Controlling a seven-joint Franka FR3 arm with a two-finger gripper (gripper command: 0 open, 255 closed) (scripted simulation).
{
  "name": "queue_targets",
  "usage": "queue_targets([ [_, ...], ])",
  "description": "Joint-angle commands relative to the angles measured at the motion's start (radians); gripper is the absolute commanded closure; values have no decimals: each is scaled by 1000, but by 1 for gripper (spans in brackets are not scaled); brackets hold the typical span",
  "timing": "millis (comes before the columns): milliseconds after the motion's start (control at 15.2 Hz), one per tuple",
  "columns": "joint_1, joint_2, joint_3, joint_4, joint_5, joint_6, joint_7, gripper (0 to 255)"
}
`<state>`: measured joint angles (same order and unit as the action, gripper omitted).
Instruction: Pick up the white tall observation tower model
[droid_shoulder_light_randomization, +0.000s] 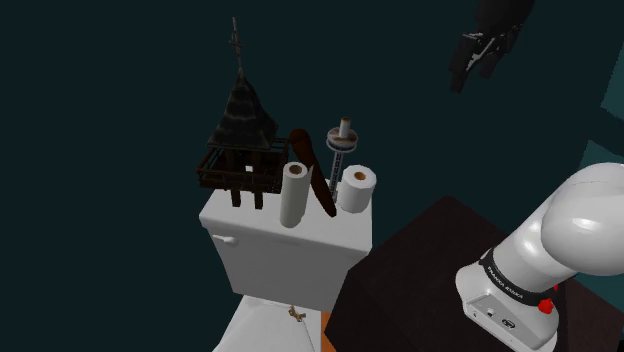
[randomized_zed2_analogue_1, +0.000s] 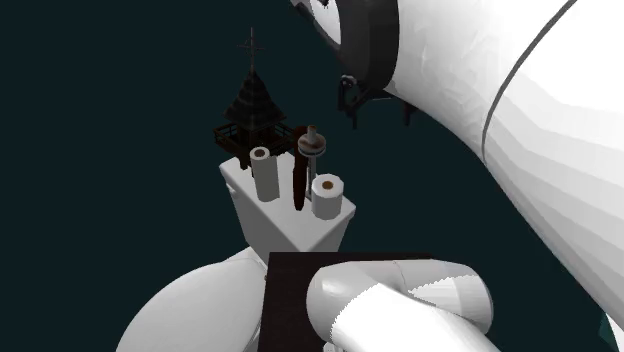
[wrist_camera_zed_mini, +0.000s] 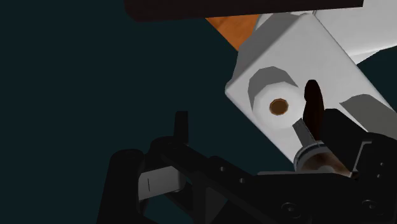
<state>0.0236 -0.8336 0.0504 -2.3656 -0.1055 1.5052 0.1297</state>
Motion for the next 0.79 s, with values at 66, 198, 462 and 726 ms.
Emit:
queue_targets([
  [66,4,26,7,-4,5,30,7,0],
  [198,11,82,22,-8,14,88,20,0],
  [462,23,203,51,-1,26,200,46,0],
  [726,34,335,81,27,29,303,72,0],
])
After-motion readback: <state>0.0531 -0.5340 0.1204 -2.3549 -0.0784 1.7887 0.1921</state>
